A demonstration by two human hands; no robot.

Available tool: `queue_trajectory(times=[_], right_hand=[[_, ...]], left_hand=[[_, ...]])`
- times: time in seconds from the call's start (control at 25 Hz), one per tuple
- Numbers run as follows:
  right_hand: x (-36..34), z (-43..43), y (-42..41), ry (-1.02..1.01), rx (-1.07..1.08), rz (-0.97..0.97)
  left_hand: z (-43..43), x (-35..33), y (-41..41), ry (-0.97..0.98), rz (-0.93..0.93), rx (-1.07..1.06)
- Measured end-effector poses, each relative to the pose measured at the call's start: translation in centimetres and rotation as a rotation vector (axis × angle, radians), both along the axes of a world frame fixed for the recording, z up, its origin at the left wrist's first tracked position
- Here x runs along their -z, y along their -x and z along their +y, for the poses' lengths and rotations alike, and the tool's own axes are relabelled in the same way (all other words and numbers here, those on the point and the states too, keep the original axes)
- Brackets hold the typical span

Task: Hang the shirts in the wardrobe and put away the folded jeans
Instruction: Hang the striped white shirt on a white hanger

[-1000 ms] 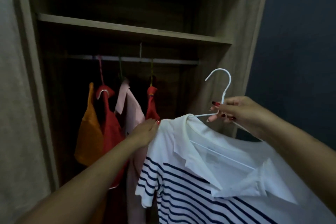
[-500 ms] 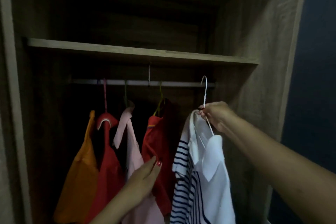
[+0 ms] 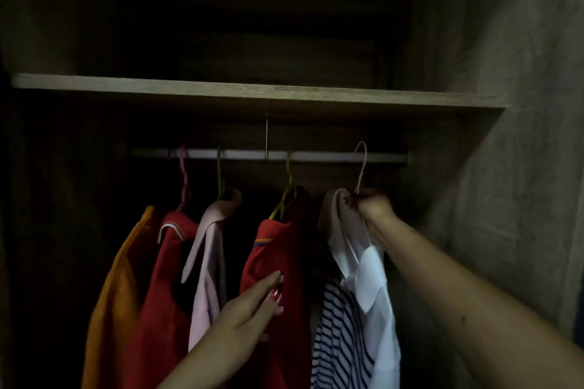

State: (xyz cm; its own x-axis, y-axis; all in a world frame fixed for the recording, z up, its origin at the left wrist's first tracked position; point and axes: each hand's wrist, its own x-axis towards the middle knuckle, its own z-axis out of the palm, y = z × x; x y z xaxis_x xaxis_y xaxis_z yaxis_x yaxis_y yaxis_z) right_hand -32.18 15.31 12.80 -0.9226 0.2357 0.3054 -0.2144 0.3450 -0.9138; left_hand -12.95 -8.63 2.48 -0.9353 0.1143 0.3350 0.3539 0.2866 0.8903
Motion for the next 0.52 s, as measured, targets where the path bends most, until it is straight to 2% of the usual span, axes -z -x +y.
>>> queue_trajectory(times=[0.12, 0.24, 0.36, 0.44, 0.52], right_hand=[[0.1, -0.1, 1.4, -0.069, 0.016, 0.134], [1.4, -0.4, 1.7, -0.164, -0.002, 0.045], [2.7, -0.8, -0.4, -0.16, 0.022, 0.104], [3.8, -0.7, -3.1, -0.338, 0.044, 0.134], [6.2, -0.5, -6.2, -0.69, 0.157, 0.226]], left_hand=[[0.6, 0.1, 0.0, -0.001, 0.013, -0.002], [1.3, 0.4, 0.2, -0.03, 0.02, -0.004], [2.2, 0.6, -0.3, -0.08, 0.05, -0.027], [2.7, 0.9, -0.4, -0.093, 0.066, -0.027], [3.0, 1.1, -0.6, -0.077, 0.078, -0.011]])
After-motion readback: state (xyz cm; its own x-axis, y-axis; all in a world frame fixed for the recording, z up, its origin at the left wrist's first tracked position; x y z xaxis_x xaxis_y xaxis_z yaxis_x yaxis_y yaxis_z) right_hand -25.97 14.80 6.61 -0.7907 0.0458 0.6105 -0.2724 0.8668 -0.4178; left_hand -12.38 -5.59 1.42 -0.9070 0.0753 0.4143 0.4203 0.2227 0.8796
